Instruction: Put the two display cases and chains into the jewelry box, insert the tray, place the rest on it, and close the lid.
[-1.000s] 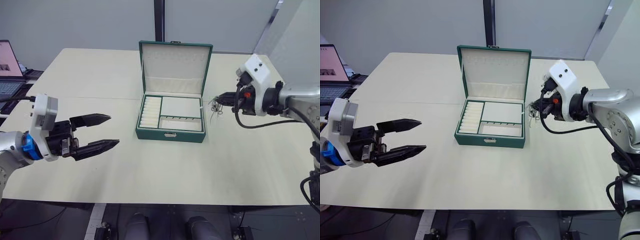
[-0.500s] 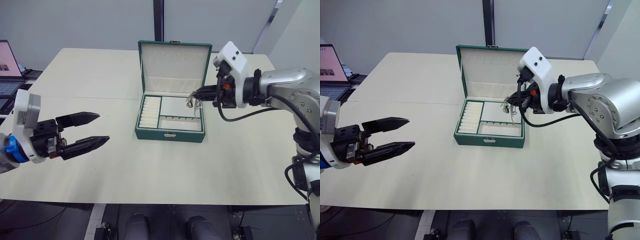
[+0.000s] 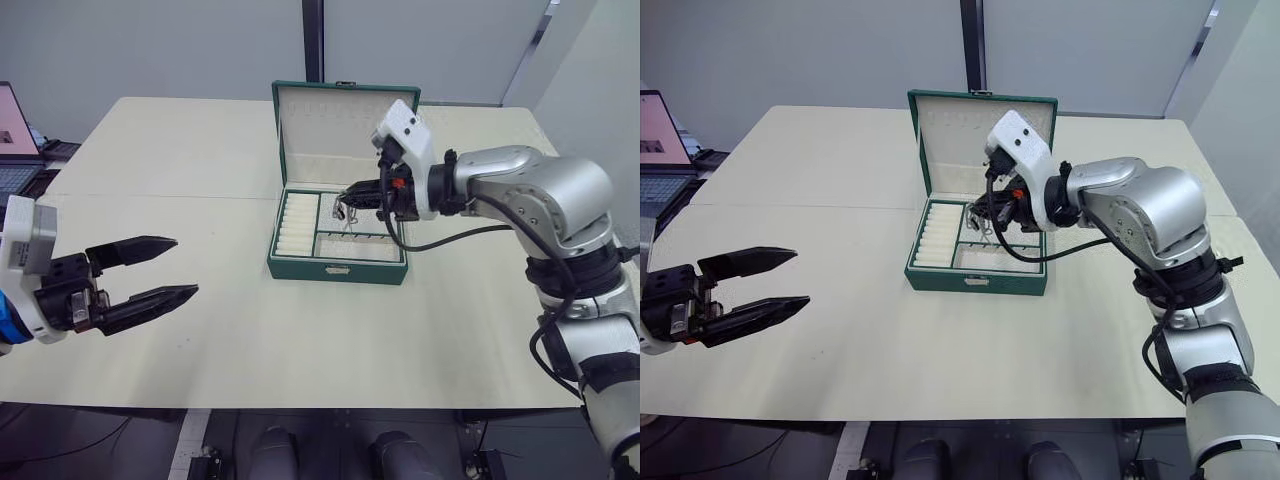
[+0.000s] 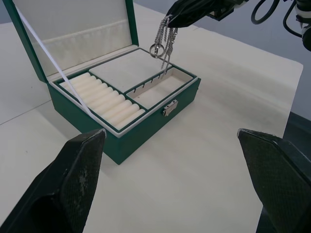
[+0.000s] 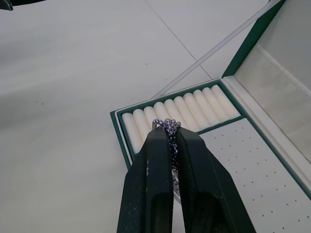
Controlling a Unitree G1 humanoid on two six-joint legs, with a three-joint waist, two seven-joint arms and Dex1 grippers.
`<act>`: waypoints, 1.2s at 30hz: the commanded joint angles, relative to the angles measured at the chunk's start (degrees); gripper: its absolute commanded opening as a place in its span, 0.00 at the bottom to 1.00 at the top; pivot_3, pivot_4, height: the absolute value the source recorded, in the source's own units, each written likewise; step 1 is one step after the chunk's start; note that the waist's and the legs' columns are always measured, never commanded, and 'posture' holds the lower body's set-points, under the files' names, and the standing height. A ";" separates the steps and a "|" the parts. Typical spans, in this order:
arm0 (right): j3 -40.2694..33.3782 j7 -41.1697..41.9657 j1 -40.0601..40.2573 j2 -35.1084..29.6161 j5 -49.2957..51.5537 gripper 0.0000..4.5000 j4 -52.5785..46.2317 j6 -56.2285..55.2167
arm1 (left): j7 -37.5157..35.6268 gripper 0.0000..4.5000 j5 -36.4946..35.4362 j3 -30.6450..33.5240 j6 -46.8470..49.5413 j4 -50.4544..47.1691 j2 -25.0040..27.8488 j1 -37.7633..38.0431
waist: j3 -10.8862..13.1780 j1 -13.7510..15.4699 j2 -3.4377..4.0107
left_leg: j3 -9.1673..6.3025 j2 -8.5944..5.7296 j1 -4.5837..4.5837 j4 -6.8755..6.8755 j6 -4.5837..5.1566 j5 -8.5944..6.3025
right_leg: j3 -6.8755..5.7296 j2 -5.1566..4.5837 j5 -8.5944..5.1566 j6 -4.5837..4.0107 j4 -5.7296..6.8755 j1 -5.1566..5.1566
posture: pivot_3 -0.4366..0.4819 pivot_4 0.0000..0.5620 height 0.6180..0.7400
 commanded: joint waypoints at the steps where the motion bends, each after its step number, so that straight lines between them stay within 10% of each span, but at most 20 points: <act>1: -0.42 0.83 0.32 0.22 -1.22 0.00 -0.08 -2.57 | 1.75 1.00 -1.48 2.43 0.57 -2.44 0.61 -0.70 | -0.01 0.03 -0.01 | 0.00 0.00 -0.01 0.00 0.00 0.00 | 0.00 0.00 0.00 0.00 0.00 0.00 | 0.48 0.27 1.00; 36: 3.65 2.03 9.50 3.85 -11.49 0.00 6.91 -9.41 | 2.28 1.00 -2.33 4.26 0.60 -3.86 -0.49 2.32 | -0.01 -0.11 -0.01 | 0.00 -0.01 0.00 0.00 -0.01 0.01 | 0.01 0.00 0.00 0.00 0.00 0.01 | 0.48 0.27 1.00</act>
